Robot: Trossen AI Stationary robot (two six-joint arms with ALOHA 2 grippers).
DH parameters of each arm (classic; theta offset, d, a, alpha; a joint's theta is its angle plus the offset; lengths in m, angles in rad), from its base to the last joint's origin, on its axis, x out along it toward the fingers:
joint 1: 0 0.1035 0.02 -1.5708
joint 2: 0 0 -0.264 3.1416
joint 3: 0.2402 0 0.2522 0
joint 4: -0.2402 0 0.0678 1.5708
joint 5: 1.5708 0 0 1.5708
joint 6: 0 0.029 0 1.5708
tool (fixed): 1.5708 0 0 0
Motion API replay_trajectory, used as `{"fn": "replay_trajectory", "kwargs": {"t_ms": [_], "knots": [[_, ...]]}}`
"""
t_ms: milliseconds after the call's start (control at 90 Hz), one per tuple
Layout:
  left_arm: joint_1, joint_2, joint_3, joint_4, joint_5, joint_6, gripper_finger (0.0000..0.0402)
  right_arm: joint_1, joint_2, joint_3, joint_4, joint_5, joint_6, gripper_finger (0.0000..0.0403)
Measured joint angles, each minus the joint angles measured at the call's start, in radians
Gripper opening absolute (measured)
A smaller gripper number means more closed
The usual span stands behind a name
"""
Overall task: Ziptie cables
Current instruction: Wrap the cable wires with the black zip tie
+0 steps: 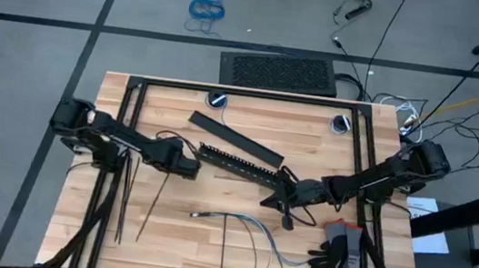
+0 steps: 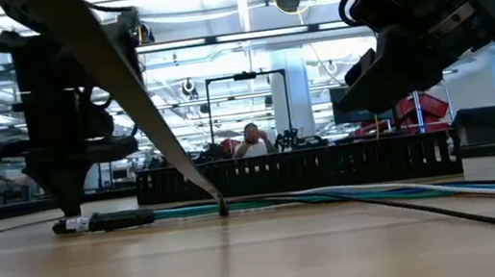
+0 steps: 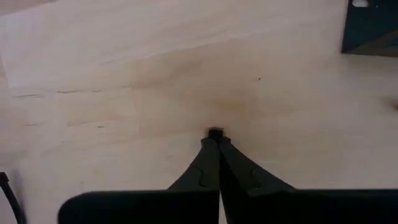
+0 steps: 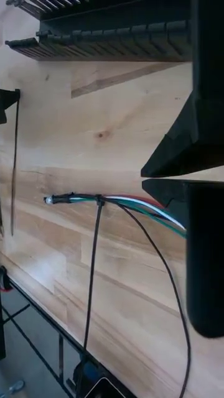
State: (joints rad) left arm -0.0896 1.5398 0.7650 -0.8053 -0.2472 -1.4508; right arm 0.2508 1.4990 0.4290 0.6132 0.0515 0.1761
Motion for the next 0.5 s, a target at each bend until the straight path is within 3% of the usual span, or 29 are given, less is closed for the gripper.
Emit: {"fn": "replay_trajectory", "kwargs": {"t_ms": [311,500], "knots": [[-0.048,-0.002,0.143,-0.063,-0.021,0.038,0.0000,0.000,0.000,0.000,-0.007,0.000,0.003,0.0008],[-0.041,-0.003,0.151,-0.105,-0.084,0.073,0.0001,0.000,0.000,0.000,-0.007,0.000,0.005,0.0008]]}}
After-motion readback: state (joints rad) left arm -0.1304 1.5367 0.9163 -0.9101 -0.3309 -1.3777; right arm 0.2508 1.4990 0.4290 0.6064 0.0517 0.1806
